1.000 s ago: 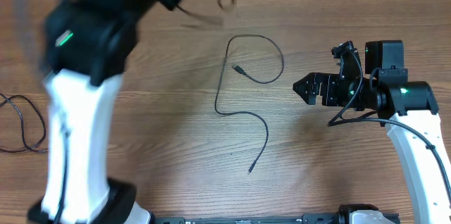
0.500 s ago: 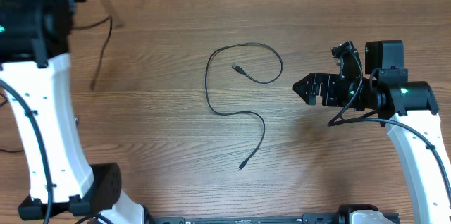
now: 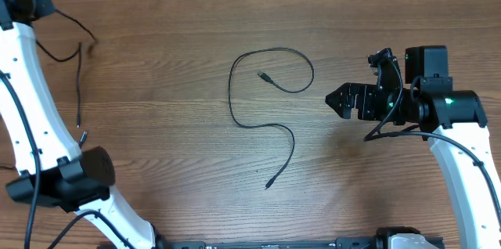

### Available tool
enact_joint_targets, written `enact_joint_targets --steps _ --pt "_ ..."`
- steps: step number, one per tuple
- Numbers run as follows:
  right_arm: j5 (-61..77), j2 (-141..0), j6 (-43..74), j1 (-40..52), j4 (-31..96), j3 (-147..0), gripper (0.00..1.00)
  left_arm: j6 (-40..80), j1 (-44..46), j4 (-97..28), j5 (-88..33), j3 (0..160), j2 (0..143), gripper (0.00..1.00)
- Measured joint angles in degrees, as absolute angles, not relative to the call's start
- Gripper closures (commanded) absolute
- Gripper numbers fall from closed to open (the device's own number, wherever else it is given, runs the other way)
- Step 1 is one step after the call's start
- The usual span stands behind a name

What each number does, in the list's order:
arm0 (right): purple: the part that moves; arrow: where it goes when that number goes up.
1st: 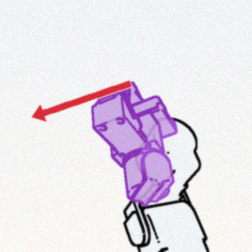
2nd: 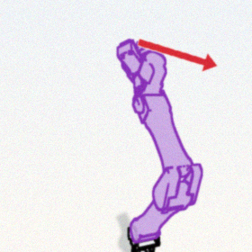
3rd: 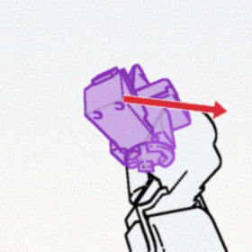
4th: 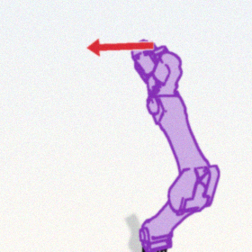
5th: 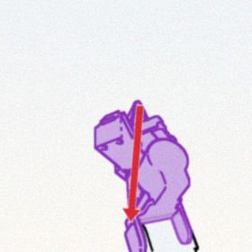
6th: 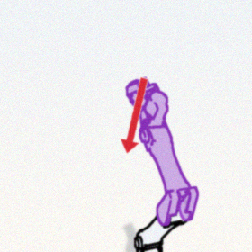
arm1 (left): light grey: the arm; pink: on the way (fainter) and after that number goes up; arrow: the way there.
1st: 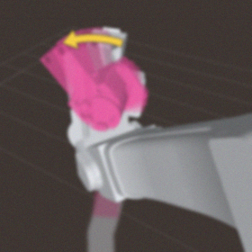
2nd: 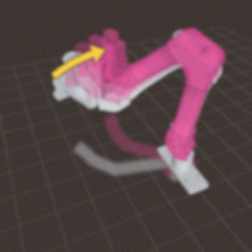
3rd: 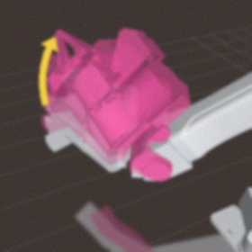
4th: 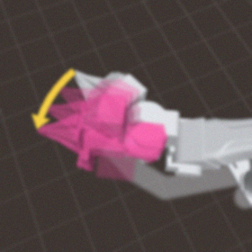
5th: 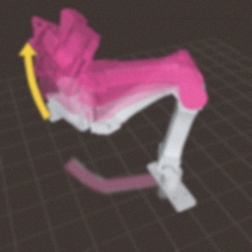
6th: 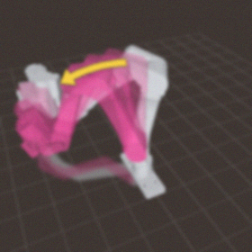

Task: Untangle cables
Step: 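Pull the grasped cable out to the left side and release it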

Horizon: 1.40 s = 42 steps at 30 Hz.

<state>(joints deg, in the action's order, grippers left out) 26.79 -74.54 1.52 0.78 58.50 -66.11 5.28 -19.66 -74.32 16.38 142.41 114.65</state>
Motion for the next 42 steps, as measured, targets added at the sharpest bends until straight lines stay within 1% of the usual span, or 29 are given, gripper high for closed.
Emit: enact_joint_targets --steps 4,10,11,12,13,19,25,29,33,34,36,37,38,39,41,42 --pt "26.79 -74.54 1.52 0.78 58.70 -66.11 0.00 8.54 -24.36 -74.04 16.23 142.41 116.42 0.96" --pt "26.74 -74.54 1.45 0.78 58.78 -66.11 0.00 10.26 -30.61 -72.38 16.51 142.41 118.74 0.96" --pt "26.76 -74.54 1.48 0.78 58.78 -66.11 0.00 10.39 -31.33 -72.36 16.51 142.41 119.02 0.83" --pt "26.74 -74.54 1.48 0.78 58.78 -66.11 0.00 10.44 -32.14 -72.42 16.49 142.41 119.39 0.46" --pt "26.74 -74.54 1.48 0.78 58.72 -66.11 0.00 10.70 -32.88 -72.47 16.45 142.41 119.85 0.00" --pt "26.72 -74.54 1.43 0.78 58.57 -66.11 0.00 11.00 -34.48 -72.99 13.85 142.41 122.13 0.00" --pt "26.74 -74.54 1.48 0.78 58.57 -66.11 0.00 8.51 -33.82 -73.97 5.37 142.41 122.50 0.00" --pt "26.74 -74.54 1.48 0.78 58.59 -66.11 0.00 4.14 -31.62 -76.09 -2.72 142.41 122.50 0.00" --pt "26.74 -74.54 1.48 0.78 58.59 -66.11 0.00 1.15 -27.42 -80.75 -8.80 142.41 122.50 0.00" --pt "26.74 -74.54 1.48 0.78 58.57 -66.11 0.00 0.82 -26.11 -81.65 -9.65 142.41 122.50 0.04" --pt "26.72 -74.54 1.45 0.78 58.54 -66.11 0.00 -0.16 -21.91 -83.85 -11.49 142.41 122.50 0.21" --pt "26.72 -74.56 1.48 0.78 58.52 -66.11 0.00 -0.19 -21.34 -84.12 -11.73 142.41 122.52 0.22" --pt "26.74 -74.54 1.45 0.78 58.57 -66.11 0.00 -0.69 -19.27 -84.93 -12.14 142.41 122.63 0.20" --pt "26.72 -74.54 1.48 0.78 58.57 -66.11 0.00 -1.37 -17.87 -85.80 -12.29 142.43 122.72 0.13" --pt "26.74 -74.54 1.45 0.78 58.54 -66.11 0.00 -2.68 -13.43 -87.35 -12.67 142.43 123.39 0.02" --pt "26.72 -74.54 1.45 0.78 58.57 -66.11 0.00 -3.16 -11.46 -87.88 -12.91 142.43 123.92 0.01"
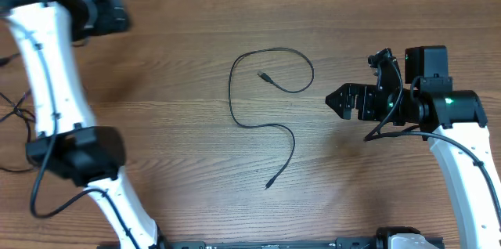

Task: Untangle cables
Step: 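Pull the grasped cable out to the left side and release it, then grasp the last black cable at center with the left gripper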

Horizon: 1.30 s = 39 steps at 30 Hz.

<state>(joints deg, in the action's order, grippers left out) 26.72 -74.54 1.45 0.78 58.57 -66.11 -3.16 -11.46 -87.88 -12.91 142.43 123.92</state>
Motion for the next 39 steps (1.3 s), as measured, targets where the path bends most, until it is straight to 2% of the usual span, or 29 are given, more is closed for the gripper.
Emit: enact_joint_targets --steps 7,17,18,19,20,22,23,25,39 --pt "26.68 -74.54 1.48 0.78 58.74 -66.11 0.00 -3.03 0.40 -90.11 -13.78 142.43 132.99 0.01" --pt "25.50 -74.54 1.45 0.78 59.24 -66.11 0.00 -1.28 11.46 -89.65 -14.39 142.41 146.15 0.00" --pt "25.45 -74.54 1.45 0.78 59.29 -66.11 0.00 -0.95 12.80 -89.23 -14.39 142.43 147.28 0.04" --pt "25.45 -74.54 1.43 0.78 59.27 -66.11 0.00 -0.51 13.47 -89.06 -14.41 142.43 147.98 0.12" --pt "25.43 -74.54 1.43 0.78 59.31 -66.11 0.00 -0.03 14.44 -88.88 -14.39 142.43 149.03 0.36" --pt "25.02 -74.54 1.48 0.78 59.68 -66.11 0.00 1.26 16.49 -88.73 -14.55 142.43 151.59 0.69" --pt "24.84 -74.54 1.48 0.78 59.81 -66.11 0.00 1.43 17.06 -88.75 -14.61 142.43 152.48 0.93" --pt "24.18 -74.56 1.48 0.78 60.03 -66.13 0.00 1.78 17.74 -89.10 -14.70 142.47 153.18 0.96" --pt "23.03 -74.56 1.45 0.78 60.20 -66.17 0.00 1.74 16.84 -89.73 -14.92 148.49 153.34 0.96"
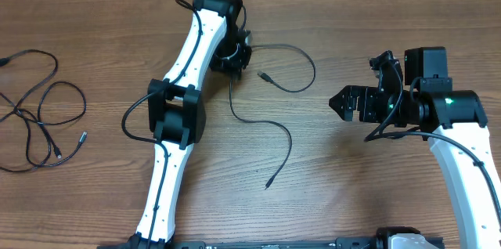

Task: Untangle cables
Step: 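Grasp the last black cable at center with the left gripper, then move the last cable to the left pile and release it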

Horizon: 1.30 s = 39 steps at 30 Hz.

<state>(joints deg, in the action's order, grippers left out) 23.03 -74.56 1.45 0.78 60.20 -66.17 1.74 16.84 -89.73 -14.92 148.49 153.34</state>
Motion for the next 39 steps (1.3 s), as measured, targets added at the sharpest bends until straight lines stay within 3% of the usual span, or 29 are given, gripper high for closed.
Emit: enact_joint_targets --steps 6,10,20,31,39 --pt "22.94 -74.56 1.43 0.78 60.23 -66.17 0.00 1.74 14.81 -87.09 -10.17 151.65 146.10 0.96" --pt "22.94 -74.54 1.48 0.78 60.01 -66.17 0.00 3.09 11.70 -83.99 -2.02 152.88 133.88 0.96" --pt "22.92 -74.56 1.43 0.78 60.01 -66.17 0.00 4.60 -4.43 -83.13 12.01 155.30 115.24 0.96" --pt "22.92 -74.54 1.45 0.78 60.03 -66.17 0.00 10.72 -27.79 -85.65 8.78 154.87 116.14 0.96" --pt "22.90 -74.54 1.45 0.80 60.01 -66.17 0.00 13.85 -34.89 -85.69 4.91 154.87 116.16 0.96"
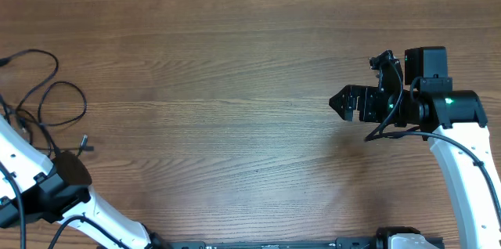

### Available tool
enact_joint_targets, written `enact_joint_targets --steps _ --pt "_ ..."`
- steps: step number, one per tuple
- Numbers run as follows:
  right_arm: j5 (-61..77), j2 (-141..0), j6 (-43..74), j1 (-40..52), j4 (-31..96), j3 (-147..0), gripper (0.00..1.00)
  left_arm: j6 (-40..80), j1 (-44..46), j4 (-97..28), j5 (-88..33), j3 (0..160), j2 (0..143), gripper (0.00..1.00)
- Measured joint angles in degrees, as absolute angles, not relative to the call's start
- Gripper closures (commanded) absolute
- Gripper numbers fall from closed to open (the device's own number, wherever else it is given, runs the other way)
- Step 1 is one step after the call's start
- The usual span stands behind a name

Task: Untangle cables
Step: 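Move the last cable to the left pile and release it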

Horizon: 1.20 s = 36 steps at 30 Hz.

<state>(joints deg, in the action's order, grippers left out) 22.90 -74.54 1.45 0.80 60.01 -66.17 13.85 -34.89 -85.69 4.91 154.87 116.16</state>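
Black cables [48, 96] lie in loose loops at the table's left edge, with a plug end [84, 144] pointing right and strands running off the frame. Only the elbow [61, 177] and the white links of my left arm show at the lower left. Its gripper is outside the overhead view. My right gripper [337, 102] hovers over bare wood at mid-right, pointing left and holding nothing. Its jaws are turned edge-on to the camera, which hides their gap.
The right arm's base and white link [462, 163] take up the right side. The wooden table [235, 124] runs across the whole view.
My left arm has gone from the looped cable in the middle back to the left edge. That cable no longer lies in the middle, and the loops at the left have shifted. The right arm is unmoved.
At first my left arm stood at the left edge with a cable trailing at top left, and a second cable lay looped in the middle. Then the arm was at top left. Later it reached the middle loop, with a pile lying at left. Now the middle is bare.
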Motion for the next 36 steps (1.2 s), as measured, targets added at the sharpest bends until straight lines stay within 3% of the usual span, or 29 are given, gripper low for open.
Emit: enact_joint_targets --steps 10,13,15,16,17,18,33,36 --pt "22.90 -74.54 1.48 0.78 60.71 -66.17 0.00 14.68 -34.92 -80.07 4.03 154.87 116.16 0.96" --pt "22.92 -74.56 1.43 0.78 60.66 -66.17 0.00 14.70 -34.92 -79.07 4.12 154.87 116.16 0.91" --pt "22.90 -74.56 1.45 0.78 60.69 -66.17 0.00 14.76 -34.92 -78.91 4.62 154.87 116.27 0.37" --pt "22.92 -74.56 1.43 0.78 60.69 -66.17 0.00 14.79 -34.92 -78.91 4.82 154.87 116.49 0.19" --pt "22.92 -74.56 1.45 0.78 60.69 -66.17 0.00 14.74 -34.92 -79.07 4.97 154.87 116.77 0.04" --pt "22.92 -74.56 1.45 0.78 60.69 -66.17 0.00 14.74 -34.92 -79.33 4.99 154.87 117.19 0.00" --pt "22.92 -74.54 1.45 0.78 60.42 -66.17 0.00 13.32 -34.87 -88.77 3.38 154.82 122.23 0.00" --pt "22.90 -74.54 1.41 0.78 59.18 -66.17 0.00 10.83 -34.46 -91.42 0.56 154.82 122.23 0.09"
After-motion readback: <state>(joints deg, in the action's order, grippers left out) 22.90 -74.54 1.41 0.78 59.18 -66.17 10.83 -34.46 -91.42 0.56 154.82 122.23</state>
